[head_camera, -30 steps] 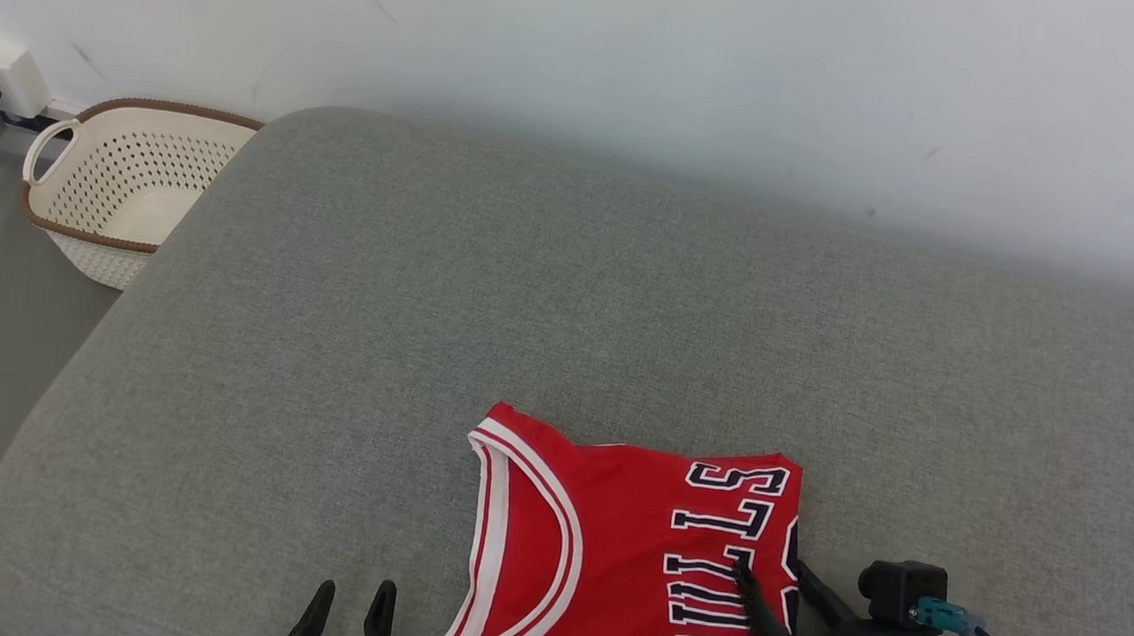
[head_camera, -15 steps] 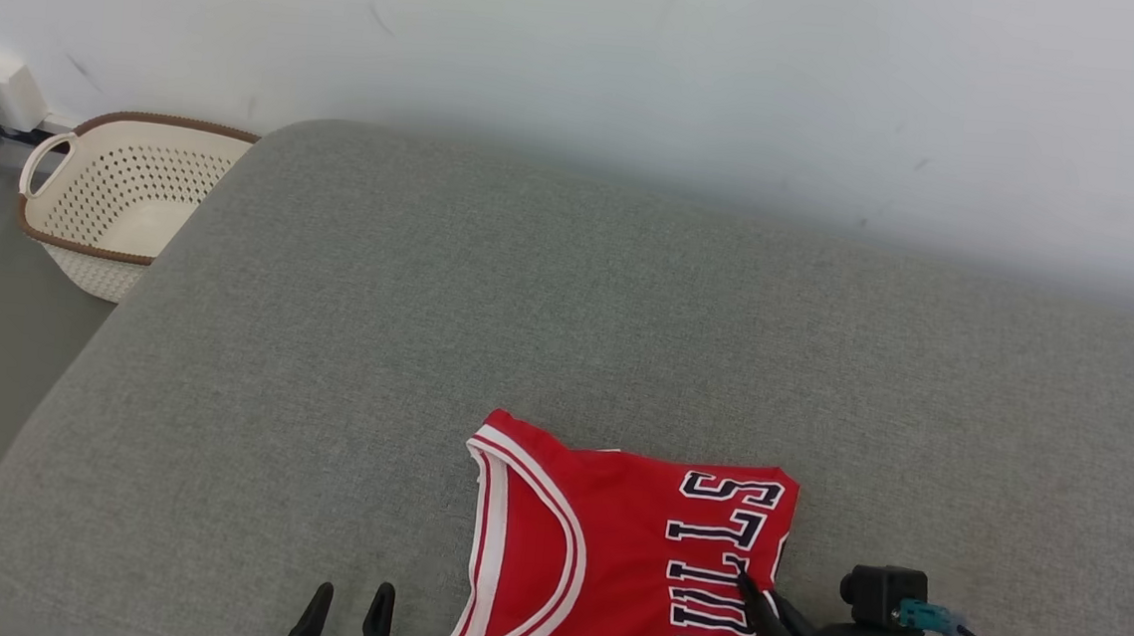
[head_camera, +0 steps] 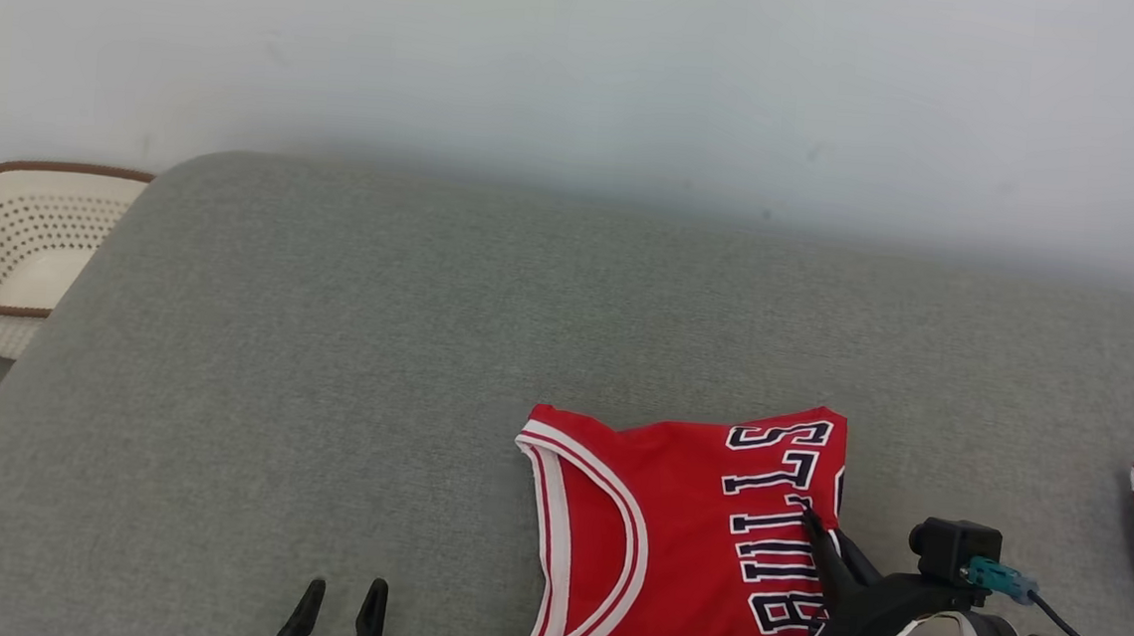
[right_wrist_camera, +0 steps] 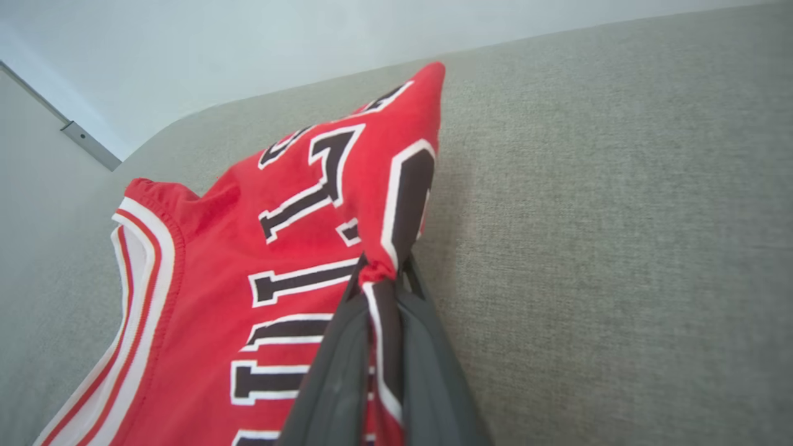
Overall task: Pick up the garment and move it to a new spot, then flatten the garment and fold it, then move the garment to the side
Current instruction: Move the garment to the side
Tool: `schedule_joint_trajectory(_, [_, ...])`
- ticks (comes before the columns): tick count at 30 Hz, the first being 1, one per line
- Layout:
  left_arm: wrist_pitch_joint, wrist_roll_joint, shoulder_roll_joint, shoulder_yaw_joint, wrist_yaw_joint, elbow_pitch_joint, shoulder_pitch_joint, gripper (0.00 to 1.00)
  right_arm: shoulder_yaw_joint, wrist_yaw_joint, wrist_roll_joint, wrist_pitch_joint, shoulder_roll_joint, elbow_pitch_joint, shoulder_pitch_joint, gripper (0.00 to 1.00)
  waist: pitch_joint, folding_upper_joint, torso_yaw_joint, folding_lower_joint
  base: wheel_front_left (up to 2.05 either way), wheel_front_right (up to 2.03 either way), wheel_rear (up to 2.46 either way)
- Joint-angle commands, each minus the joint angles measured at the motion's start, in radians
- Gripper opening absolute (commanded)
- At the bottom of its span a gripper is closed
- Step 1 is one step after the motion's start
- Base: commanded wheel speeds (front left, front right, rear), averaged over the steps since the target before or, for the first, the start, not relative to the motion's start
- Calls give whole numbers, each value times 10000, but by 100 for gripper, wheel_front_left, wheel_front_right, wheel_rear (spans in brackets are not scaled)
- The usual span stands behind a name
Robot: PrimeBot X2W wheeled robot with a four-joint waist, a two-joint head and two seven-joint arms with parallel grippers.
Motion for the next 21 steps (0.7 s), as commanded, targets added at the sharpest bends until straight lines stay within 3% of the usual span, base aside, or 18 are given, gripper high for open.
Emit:
schedule_joint_trajectory(1, [-3,163,11,112,-2,-35,-18,100,-117,-11,-128,-8,-29,-67,168,0,-149,0,-874,0,0,0,0])
schedule_joint_trajectory(11, [-3,894,9,766,-2,179,-220,100,-554,-11,-476,-9,-59,-177,224,0,-2,0,-2713,0,0,0,0])
schedule_joint_trajectory(21, [-3,1715,8,1394,-2,282,-349,100,-852,-11,-724,-9,129,-254,350,0,258,0,-4107,0,0,0,0])
